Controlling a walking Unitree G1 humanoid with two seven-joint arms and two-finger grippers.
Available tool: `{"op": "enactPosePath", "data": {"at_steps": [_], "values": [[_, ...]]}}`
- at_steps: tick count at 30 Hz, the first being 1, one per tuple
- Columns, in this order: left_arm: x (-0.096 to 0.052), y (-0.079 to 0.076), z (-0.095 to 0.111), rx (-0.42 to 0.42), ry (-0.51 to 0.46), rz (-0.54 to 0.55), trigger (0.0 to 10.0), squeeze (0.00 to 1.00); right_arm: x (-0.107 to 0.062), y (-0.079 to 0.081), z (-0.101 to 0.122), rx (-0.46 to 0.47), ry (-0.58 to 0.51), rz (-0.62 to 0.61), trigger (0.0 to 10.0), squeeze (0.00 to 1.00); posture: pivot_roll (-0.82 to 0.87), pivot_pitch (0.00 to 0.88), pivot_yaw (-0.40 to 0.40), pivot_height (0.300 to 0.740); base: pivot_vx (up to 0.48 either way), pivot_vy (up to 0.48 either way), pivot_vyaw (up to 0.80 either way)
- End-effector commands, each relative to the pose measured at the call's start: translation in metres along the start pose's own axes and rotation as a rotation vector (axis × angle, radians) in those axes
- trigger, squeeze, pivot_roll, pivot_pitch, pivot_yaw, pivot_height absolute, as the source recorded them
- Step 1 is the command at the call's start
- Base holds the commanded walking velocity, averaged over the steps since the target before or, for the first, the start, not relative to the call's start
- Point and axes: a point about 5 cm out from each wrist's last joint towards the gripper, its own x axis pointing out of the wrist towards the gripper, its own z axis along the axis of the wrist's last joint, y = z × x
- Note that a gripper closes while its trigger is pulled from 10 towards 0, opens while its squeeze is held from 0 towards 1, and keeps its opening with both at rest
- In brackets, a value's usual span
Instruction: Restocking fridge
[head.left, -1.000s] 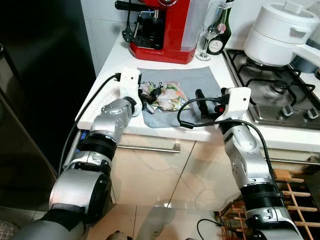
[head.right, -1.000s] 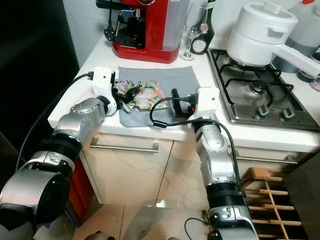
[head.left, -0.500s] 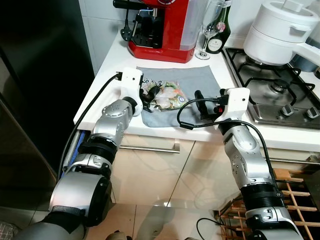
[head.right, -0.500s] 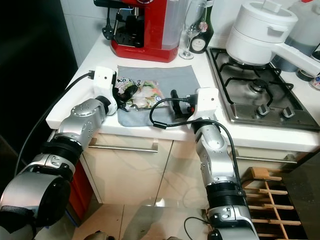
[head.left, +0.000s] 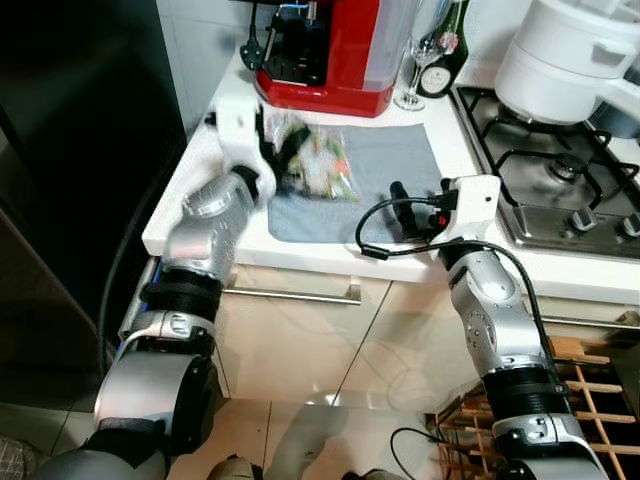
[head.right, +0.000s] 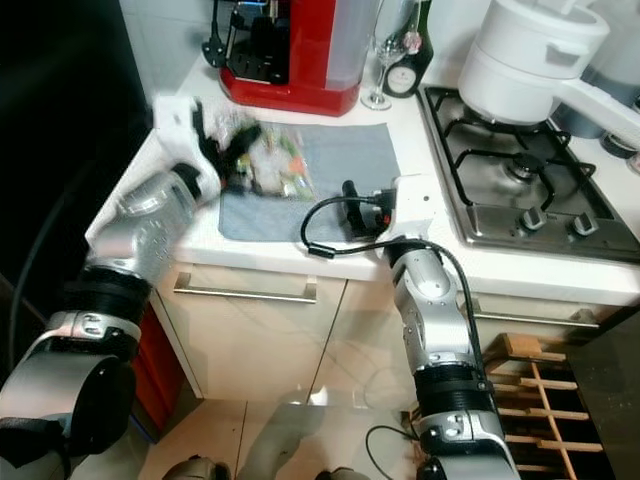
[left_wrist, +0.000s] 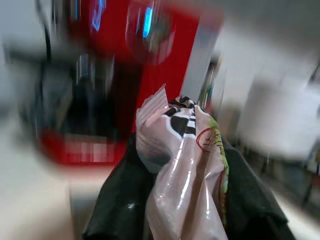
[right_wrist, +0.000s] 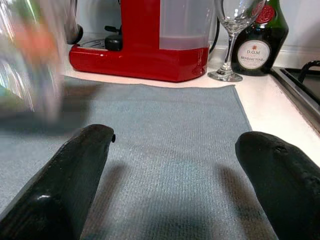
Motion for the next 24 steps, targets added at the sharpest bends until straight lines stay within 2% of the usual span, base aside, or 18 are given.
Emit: {"op": "enactPosePath", "data": {"at_steps": [1, 6, 13, 17, 20, 24], "values": [[0.005, -0.010, 0.027, 0.027, -0.112, -0.044, 0.0, 0.00, 0.001, -0.005, 0.006, -0.004, -0.019, -0.016, 10.0, 0.00, -0.01, 0.000, -0.082, 0.740, 0.000, 0.000, 0.00], [0.003, -0.016, 0.039, 0.072, -0.161, -0.055, 0.0, 0.00, 0.001, -0.004, 0.006, -0.003, -0.020, -0.015, 10.0, 0.00, -0.02, 0.000, -0.082, 0.740, 0.000, 0.000, 0.00], [-0.003, -0.020, 0.036, 0.146, -0.154, -0.054, 0.0, 0.00, 0.001, -0.007, 0.006, -0.009, -0.022, -0.027, 10.0, 0.00, -0.02, 0.000, -0.083, 0.740, 0.000, 0.000, 0.00], [-0.003, -0.021, 0.033, 0.214, -0.162, -0.002, 0.0, 0.00, 0.003, -0.010, 0.016, -0.043, -0.075, -0.061, 10.0, 0.00, -0.02, 0.000, -0.081, 0.740, 0.000, 0.000, 0.00], [-0.004, -0.021, 0.032, 0.233, -0.169, 0.013, 10.0, 0.00, 0.004, -0.011, 0.021, -0.061, -0.099, -0.073, 10.0, 0.00, -0.02, 0.000, -0.078, 0.740, 0.000, 0.000, 0.00], [-0.004, -0.018, 0.032, 0.255, -0.178, 0.049, 10.0, 0.00, 0.003, -0.014, 0.020, -0.056, -0.095, -0.089, 10.0, 0.00, -0.02, 0.000, -0.078, 0.740, 0.000, 0.000, 0.00]]}}
